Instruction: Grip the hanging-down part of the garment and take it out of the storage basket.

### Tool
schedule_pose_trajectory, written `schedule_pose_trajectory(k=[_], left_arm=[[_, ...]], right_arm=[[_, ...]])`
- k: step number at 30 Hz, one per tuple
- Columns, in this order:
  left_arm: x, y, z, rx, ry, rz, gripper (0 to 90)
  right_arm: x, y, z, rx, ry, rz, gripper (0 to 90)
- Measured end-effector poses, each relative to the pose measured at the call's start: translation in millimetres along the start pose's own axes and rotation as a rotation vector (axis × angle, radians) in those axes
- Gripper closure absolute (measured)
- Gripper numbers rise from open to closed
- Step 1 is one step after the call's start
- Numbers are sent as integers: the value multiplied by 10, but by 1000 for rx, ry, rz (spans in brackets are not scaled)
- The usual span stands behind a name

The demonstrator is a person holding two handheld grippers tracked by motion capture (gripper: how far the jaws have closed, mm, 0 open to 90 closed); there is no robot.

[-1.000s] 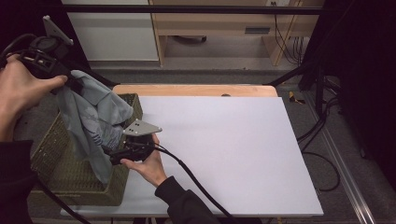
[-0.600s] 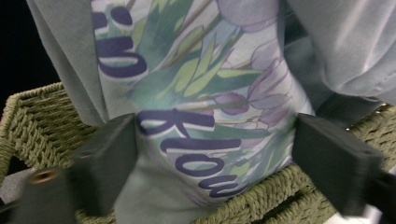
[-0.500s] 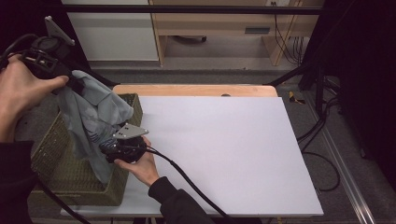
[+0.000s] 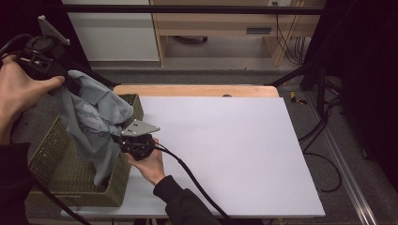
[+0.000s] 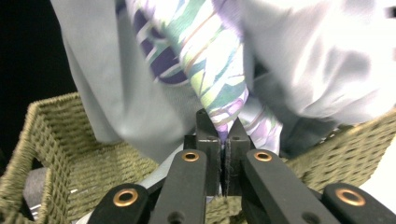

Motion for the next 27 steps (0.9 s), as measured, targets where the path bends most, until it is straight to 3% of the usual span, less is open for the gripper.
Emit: schedule_pose_trajectory(k=[15,27], left_arm=[[25,-10,-2,-1,-8,-13,837],[38,-89,25,12,-17,-33,837]], right_arm=[[-757,-233,437,-59,-80,-64,890],[-1177,-248,727,-113,-131,-121,891]])
Point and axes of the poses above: each handheld gripper's, and its own axes: x roughly forward along the jaws, z roughly out of its top, y roughly to its left, the point moved 2 cm from there along x, roughly forward along the jaws, and after that the axes turned 3 degrees about z, right-handed, at the moved point
